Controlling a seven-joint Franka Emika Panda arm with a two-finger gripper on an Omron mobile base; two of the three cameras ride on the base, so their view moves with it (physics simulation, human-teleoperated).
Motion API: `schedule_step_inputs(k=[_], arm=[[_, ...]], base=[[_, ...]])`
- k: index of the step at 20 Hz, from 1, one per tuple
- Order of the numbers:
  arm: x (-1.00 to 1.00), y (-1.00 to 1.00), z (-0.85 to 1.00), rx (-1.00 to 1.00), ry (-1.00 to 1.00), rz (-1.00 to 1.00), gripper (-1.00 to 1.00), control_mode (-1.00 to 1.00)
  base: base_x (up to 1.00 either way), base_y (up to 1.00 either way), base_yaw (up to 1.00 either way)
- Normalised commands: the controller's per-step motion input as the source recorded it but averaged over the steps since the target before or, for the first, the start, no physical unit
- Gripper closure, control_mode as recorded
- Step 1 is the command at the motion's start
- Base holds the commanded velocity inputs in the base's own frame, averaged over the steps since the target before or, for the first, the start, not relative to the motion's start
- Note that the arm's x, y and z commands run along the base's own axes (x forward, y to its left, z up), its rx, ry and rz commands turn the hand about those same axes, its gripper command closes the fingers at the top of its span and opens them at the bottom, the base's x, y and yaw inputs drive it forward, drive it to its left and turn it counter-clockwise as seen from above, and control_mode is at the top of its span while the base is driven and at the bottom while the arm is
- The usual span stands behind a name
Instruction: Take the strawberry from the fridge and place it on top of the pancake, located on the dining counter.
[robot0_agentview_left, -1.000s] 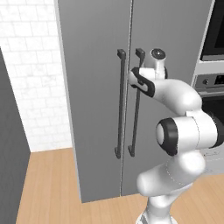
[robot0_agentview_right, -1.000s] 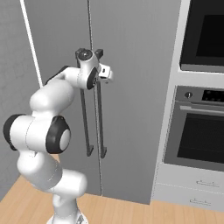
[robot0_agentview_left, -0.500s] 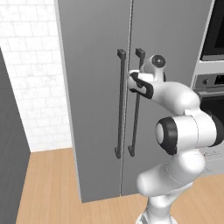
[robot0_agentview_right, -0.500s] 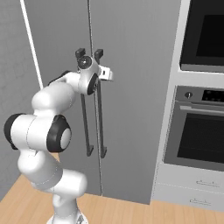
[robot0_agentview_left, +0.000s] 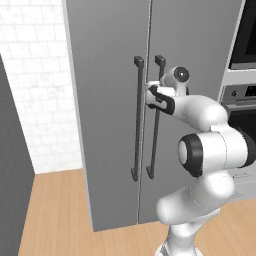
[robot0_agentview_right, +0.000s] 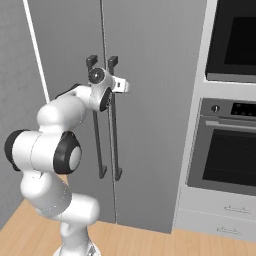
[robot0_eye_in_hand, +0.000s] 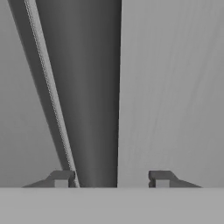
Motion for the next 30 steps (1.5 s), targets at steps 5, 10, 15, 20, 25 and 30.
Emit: schedule_step_inputs(k=[5, 10, 15, 20, 25, 30], arm=[[-0.04, -0.11, 0.00, 0.00, 0.00, 0.00, 1.00, -1.00], [-0.51, -0.66, 0.00, 0.02, 0.04, 0.00, 1.00, -1.00], [-0.91, -0.86, 0.00, 0.06, 0.03, 0.06, 1.00, -1.00], [-1.00, -0.90, 0.00, 0.03, 0.04, 0.08, 1.00, -1.00], [-1.00, -0.96, 0.00, 0.02, 0.12, 0.09, 1.00, -1.00], [-0.85, -0.85, -0.37, 0.00, 0.04, 0.06, 1.00, -1.00]], base=[[0.00, 0.00, 0.00], [0.00, 0.00, 0.00], [0.00, 0.00, 0.00], [0.00, 0.00, 0.00], [0.00, 0.00, 0.00], [0.00, 0.00, 0.00]])
